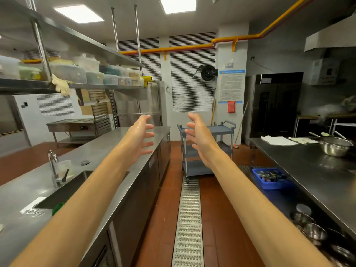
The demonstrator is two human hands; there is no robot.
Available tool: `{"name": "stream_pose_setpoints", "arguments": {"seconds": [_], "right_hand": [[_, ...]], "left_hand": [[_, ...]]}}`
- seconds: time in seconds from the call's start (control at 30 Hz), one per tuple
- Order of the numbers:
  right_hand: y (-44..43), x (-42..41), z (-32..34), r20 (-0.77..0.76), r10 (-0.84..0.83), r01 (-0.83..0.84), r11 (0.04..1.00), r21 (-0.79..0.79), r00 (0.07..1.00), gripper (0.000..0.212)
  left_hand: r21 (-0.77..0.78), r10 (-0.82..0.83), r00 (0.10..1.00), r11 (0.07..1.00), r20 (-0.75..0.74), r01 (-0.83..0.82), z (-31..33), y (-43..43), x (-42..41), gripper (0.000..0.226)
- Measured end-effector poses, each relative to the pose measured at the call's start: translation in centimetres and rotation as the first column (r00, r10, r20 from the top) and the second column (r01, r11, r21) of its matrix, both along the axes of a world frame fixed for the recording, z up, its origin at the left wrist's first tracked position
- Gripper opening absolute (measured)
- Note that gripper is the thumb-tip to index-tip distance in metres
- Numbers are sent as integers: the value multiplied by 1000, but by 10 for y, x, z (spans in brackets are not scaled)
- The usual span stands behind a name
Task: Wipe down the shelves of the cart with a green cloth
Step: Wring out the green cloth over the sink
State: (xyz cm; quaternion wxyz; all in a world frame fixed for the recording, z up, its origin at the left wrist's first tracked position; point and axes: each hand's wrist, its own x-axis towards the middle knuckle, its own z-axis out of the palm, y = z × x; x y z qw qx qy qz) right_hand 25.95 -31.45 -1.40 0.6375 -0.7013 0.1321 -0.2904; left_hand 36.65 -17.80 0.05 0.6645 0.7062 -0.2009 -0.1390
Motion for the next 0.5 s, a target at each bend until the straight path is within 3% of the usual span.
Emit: {"name": "stream_pose_setpoints", "arguments": {"seconds": [0.23,0.5], "right_hand": [[-55,53,-1,72,65,-68,997,43,995,62],[-96,113,-14,111,100,-113,986,121,989,61]], "left_hand": [[-26,44,994,999,96,-41,1,-44,65,50],[-56,50,999,997,-11,-51,-16,-79,128,52]]}}
